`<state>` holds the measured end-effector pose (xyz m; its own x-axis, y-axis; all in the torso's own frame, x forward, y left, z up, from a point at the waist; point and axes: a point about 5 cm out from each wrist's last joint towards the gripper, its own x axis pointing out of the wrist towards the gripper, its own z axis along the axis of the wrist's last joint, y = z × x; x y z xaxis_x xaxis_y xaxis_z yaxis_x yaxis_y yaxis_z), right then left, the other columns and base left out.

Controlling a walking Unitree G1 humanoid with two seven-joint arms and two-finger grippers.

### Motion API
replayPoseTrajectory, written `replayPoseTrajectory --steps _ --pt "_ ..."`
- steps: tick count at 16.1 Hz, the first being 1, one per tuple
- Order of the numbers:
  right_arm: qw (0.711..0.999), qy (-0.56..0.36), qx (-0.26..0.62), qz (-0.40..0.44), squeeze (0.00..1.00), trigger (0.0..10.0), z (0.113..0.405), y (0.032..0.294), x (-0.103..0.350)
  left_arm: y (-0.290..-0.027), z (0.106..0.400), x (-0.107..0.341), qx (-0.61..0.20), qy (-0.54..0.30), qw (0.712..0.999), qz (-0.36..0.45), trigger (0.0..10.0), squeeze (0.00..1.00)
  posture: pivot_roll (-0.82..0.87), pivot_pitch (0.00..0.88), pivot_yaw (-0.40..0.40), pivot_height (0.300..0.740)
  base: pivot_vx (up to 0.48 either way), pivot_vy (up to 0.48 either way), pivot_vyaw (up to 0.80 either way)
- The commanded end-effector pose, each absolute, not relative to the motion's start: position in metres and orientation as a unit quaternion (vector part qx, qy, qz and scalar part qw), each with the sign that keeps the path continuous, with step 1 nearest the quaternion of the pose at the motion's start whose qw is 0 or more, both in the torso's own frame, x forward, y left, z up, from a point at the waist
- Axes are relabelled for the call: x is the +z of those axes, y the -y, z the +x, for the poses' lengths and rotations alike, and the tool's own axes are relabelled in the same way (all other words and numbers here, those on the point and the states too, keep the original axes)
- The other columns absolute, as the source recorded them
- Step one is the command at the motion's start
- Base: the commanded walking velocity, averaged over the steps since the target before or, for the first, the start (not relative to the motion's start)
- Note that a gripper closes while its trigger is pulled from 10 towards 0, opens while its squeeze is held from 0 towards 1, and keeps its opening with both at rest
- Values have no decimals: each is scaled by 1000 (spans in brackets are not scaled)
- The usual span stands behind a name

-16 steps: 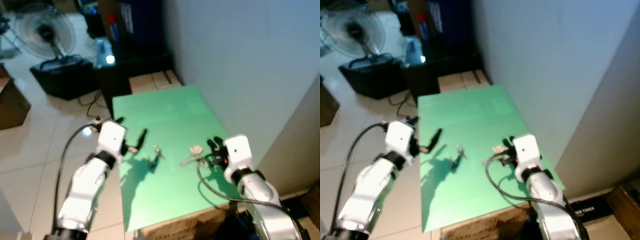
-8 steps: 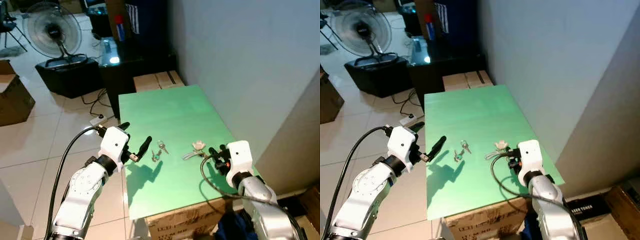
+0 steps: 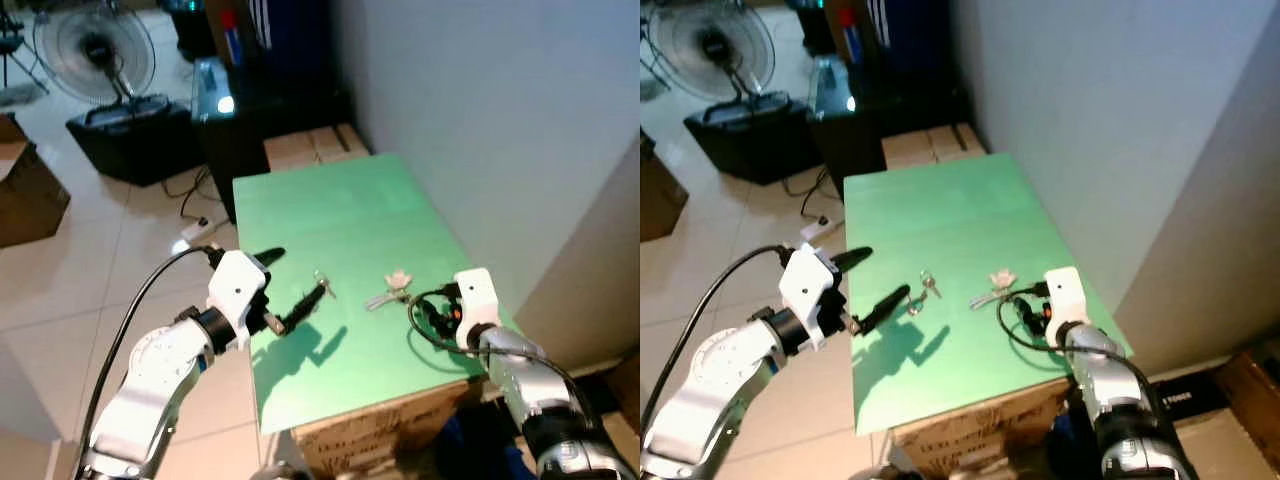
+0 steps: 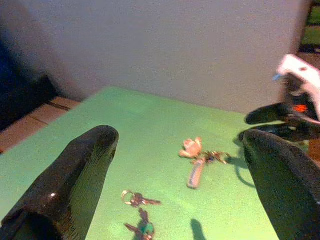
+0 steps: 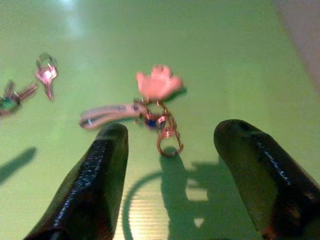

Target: Hang keys on a hook

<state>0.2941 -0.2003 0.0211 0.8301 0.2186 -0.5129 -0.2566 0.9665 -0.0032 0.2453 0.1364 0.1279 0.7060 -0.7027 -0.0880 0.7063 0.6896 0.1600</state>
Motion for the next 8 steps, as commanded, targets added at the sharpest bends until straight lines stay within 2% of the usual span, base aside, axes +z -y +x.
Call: replayPoseTrajectory --steps 1,2,8 --pt "954 -265 134 -42 1000 10000 296 198 20 -137 243 131 -393 -13 915 94 10000 0 75 142 136 740 0 0 0" --pt "949 -285 125 -55 1000 10000 304 204 19 -143 239 138 -397 -19 911 107 10000 0 112 170 143 740 0 0 0" --pt "938 -305 147 -79 1000 10000 308 206 17 -150 225 135 -408 -66 903 122 10000 0 175 215 174 740 0 0 0"
